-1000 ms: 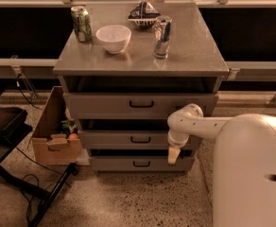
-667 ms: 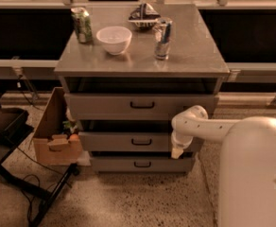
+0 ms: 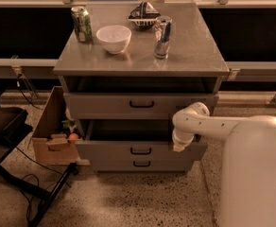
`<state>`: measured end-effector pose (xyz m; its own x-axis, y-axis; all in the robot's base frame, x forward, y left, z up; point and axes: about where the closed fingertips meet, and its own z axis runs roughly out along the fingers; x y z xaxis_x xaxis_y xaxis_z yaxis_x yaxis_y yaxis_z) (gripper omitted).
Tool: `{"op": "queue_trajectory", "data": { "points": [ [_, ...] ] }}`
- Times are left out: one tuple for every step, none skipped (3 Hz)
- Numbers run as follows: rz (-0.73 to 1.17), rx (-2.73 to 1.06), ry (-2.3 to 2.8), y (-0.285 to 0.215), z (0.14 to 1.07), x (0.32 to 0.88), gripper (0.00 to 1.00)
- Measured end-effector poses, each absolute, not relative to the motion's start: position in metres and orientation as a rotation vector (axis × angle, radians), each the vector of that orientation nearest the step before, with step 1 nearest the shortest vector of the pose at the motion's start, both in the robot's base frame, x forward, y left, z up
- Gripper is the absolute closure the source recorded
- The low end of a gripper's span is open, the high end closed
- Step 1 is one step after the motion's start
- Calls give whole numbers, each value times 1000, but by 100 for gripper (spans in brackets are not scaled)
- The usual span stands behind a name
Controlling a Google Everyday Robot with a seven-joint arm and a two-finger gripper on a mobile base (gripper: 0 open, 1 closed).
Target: Open middle drawer
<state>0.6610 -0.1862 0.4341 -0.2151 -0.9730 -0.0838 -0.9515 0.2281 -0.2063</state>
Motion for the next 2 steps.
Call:
{"op": "queue_trajectory", "data": {
  "points": [
    [-163, -1832, 2302, -186, 441, 661, 80],
    [-163, -1832, 2302, -186, 441, 661, 51]
  ]
}}
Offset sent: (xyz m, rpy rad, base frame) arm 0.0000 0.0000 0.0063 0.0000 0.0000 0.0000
